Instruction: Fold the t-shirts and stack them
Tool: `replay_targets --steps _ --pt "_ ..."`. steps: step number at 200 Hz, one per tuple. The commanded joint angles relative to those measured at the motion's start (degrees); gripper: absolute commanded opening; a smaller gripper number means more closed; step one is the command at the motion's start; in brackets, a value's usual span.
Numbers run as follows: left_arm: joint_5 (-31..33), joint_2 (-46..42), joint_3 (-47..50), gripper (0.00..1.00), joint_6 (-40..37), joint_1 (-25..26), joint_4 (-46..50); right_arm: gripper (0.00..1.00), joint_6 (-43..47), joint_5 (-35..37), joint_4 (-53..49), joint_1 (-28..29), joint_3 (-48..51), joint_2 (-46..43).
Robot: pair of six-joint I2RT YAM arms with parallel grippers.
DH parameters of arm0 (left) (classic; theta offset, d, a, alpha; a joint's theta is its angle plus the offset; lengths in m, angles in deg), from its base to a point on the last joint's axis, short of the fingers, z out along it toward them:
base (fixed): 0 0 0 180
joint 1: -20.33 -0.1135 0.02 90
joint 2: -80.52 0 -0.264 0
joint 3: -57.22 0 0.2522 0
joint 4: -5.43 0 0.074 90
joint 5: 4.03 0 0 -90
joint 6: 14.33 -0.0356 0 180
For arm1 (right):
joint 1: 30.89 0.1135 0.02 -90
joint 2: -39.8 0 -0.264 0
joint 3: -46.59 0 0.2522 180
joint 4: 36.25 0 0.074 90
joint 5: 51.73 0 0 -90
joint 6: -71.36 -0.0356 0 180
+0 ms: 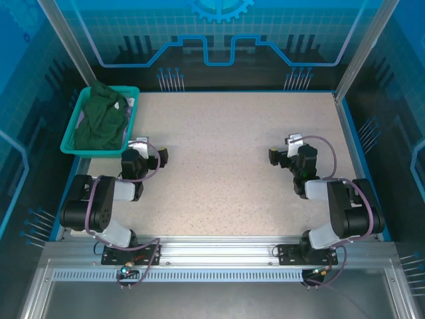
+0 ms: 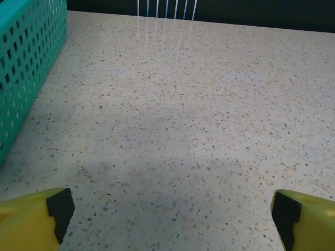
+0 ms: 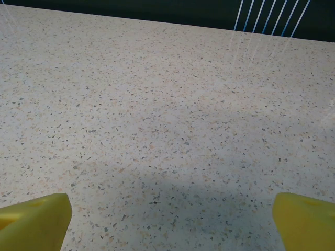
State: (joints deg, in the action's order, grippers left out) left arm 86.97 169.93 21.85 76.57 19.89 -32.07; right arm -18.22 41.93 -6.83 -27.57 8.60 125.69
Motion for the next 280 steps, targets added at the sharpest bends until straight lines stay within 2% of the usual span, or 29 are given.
replay_targets --steps 1,200,213,229,237,248,268,280 --pt "-1.5 -0.7 -0.6 0.99 -0.8 -0.7 -0.4 1.00 0.0 0.1 0.1 0.1 -0.4 0.3" --pt "-2.4 -1.1 -0.4 0.99 -1.0 -0.7 -0.5 1.00 0.1 -0.1 0.2 0.1 -0.5 0.1" --pt "-0.5 -3.7 -0.8 0.99 -1.2 -0.1 2.5 1.00 0.5 -0.8 -6.1 0.4 -3.2 -2.3" --pt "3.3 -8.4 -2.4 0.99 -1.6 1.0 9.4 1.00 -0.7 0.5 -22.0 0.8 -9.6 -5.6" --pt "4.4 -11.2 -3.8 0.99 -1.9 1.6 14.0 1.00 -1.6 1.0 -26.9 0.8 -12.2 -6.9" --pt "5.6 -14.9 -5.6 0.99 -0.8 2.1 18.1 1.00 -1.8 0.8 -29.7 1.2 -12.8 -10.1" --pt "7.7 -21.0 -9.3 0.99 5.8 2.1 22.5 1.00 -3.0 0.6 -28.8 1.7 -10.9 -18.3" --pt "8.2 -23.1 -12.7 0.99 10.0 2.0 25.1 1.00 -6.1 1.5 -31.7 1.8 -12.0 -22.7"
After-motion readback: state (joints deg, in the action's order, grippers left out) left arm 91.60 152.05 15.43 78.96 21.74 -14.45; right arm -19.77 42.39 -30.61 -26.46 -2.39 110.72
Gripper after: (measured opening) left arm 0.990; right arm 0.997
